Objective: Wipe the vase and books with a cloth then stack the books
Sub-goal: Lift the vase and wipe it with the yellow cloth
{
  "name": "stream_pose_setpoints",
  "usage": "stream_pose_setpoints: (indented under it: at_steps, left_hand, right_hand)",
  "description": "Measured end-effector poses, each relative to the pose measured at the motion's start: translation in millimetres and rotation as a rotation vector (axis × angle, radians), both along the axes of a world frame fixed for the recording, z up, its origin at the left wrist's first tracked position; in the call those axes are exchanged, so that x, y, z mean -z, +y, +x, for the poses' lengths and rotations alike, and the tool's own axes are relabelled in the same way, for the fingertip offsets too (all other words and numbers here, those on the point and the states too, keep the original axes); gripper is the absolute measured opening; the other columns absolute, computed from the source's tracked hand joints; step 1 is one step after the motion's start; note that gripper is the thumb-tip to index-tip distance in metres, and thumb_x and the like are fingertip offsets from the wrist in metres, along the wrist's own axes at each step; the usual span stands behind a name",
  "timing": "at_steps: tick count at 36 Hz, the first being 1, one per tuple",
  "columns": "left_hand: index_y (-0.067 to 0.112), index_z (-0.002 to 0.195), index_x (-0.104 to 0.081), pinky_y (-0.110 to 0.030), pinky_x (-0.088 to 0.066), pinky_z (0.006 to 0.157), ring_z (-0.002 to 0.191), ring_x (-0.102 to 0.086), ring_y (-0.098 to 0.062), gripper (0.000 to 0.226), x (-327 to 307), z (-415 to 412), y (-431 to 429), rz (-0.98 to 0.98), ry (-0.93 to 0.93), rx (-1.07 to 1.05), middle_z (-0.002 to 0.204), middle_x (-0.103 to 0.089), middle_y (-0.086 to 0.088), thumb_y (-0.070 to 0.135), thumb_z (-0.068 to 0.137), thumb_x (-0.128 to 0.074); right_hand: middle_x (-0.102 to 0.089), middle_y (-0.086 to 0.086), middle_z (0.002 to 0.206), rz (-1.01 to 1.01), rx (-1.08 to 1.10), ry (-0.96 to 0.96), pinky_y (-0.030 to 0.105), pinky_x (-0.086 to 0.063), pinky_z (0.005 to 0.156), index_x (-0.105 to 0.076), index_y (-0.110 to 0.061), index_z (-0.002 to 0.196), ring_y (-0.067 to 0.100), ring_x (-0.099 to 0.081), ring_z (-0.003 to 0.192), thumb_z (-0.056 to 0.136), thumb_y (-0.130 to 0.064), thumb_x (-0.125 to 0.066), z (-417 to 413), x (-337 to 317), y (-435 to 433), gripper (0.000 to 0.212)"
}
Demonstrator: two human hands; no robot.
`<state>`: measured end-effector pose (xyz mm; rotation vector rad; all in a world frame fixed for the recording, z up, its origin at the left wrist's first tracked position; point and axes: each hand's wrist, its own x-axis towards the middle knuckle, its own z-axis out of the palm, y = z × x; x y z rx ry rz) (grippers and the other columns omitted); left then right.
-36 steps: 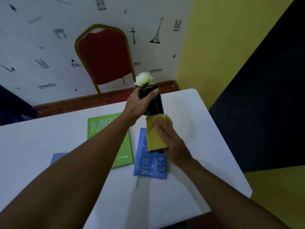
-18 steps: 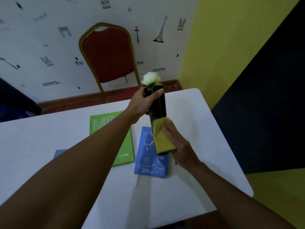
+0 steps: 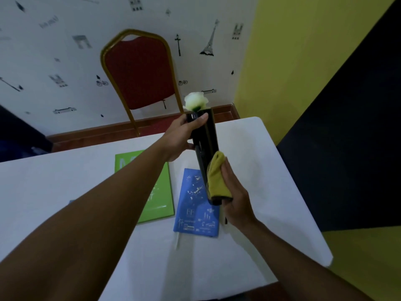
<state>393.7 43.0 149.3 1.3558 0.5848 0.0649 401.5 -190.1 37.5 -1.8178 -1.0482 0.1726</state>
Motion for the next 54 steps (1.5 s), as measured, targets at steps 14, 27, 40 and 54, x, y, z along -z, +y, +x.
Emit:
stream_pose_setpoints:
  at_steps: [14, 27, 40, 54]
  left_hand:
    - [0.019, 0.137, -0.06, -0.048, -0.06, 0.092, 0.12, -0.067, -0.027, 0.044, -5, 12, 3, -0.104, 0.007, -0.032, 0.131, -0.069, -0.008, 0.043, 0.1, -0.063]
    - [0.017, 0.134, -0.059, -0.047, -0.063, 0.08, 0.104, -0.073, -0.028, 0.06, 8, 23, -14, 0.09, 0.092, -0.143, 0.12, -0.073, -0.009, 0.051, 0.088, -0.077]
    - [0.015, 0.134, -0.063, -0.056, -0.063, 0.081, 0.108, -0.073, -0.032, 0.041, 3, 5, -11, -0.083, 0.031, 0.021, 0.12, -0.074, -0.009, 0.032, 0.098, -0.07]
    - [0.016, 0.141, -0.055, -0.05, -0.064, 0.079, 0.114, -0.071, -0.026, 0.046, -11, 6, 2, 0.004, -0.033, -0.035, 0.13, -0.069, -0.007, 0.033, 0.1, -0.067]
  right_hand:
    - [-0.027, 0.001, 0.169, -0.013, 0.092, 0.077, 0.038, -0.045, 0.116, -0.017, -0.017, 0.164, 0.018, -0.032, 0.153, 0.088, -0.023, -0.083, 20, -13, 24, 0.101]
    - [-0.03, 0.011, 0.167, -0.078, 0.246, -0.202, 0.019, -0.038, 0.104, -0.026, -0.01, 0.16, 0.023, -0.047, 0.139, 0.087, -0.039, -0.08, 4, -3, 34, 0.095]
    - [-0.046, -0.009, 0.15, 0.024, 0.207, 0.224, -0.001, -0.037, 0.098, -0.034, -0.023, 0.159, -0.015, -0.045, 0.125, 0.095, 0.002, -0.052, 52, -66, 52, 0.072]
    - [-0.027, 0.011, 0.168, 0.015, 0.016, 0.079, 0.03, -0.033, 0.122, -0.027, -0.006, 0.159, 0.025, -0.029, 0.155, 0.089, 0.015, -0.054, -5, -8, 1, 0.078]
